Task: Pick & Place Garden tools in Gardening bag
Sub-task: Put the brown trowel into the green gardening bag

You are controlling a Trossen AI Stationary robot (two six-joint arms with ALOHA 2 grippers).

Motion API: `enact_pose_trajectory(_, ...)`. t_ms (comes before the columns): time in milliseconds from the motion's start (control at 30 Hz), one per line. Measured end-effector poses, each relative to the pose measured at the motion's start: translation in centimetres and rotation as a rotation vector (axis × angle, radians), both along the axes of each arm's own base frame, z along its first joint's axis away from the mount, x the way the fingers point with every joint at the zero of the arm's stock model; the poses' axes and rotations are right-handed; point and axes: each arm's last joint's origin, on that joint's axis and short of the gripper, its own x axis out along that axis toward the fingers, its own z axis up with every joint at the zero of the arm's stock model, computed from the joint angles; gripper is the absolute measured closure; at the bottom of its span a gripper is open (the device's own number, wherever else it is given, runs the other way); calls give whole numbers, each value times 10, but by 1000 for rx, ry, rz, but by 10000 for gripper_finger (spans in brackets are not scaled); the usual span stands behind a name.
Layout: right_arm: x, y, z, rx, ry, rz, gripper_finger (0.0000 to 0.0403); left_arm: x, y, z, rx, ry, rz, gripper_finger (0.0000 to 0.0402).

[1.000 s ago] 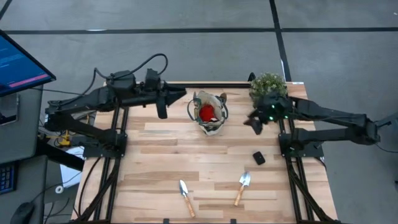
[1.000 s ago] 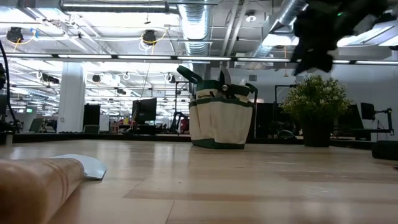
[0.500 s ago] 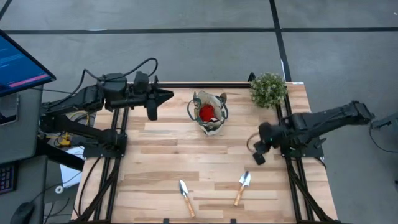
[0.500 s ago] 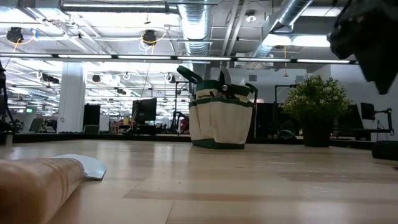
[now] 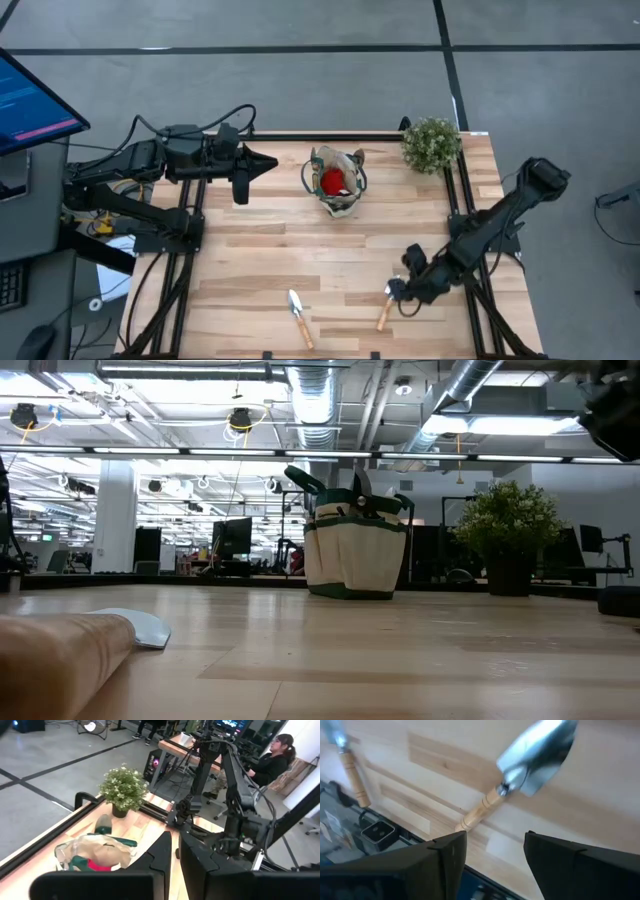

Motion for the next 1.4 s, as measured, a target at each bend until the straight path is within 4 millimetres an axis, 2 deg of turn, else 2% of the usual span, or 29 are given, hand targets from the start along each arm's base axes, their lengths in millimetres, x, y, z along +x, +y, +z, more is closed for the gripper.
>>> enact_pose_trajectory(100, 7, 17, -17, 50, 21, -69, 209, 0, -1, 0, 0, 1, -9, 369)
enact_pose_trajectory(233, 17, 29, -35, 91, 28, -137, 201, 0, -2, 0, 0, 1, -40, 368)
enact_pose_trajectory(400, 19, 30, -50, 71, 96, -202, 205, 0, -3, 0, 6, 2, -68, 371)
enact_pose_trajectory(567, 28, 20, -60, 46, 136, -257, 221, 0, -3, 0, 20, 4, -71, 372)
enact_pose_trajectory(700, 37, 14, -65, 38, 126, -287, 233, 0, -3, 0, 23, 4, -71, 372)
enact_pose_trajectory(900, 38, 8, -68, 13, 168, -302, 259, 0, -3, 0, 25, 5, -71, 375)
enact_pose_trajectory(1133, 32, 2, -71, -64, 222, -265, 364, 0, -3, 0, 26, 5, -70, 376)
enact_pose_trajectory(1400, 32, 0, -70, -96, 226, -222, 363, 0, -3, 0, 26, 4, -70, 376)
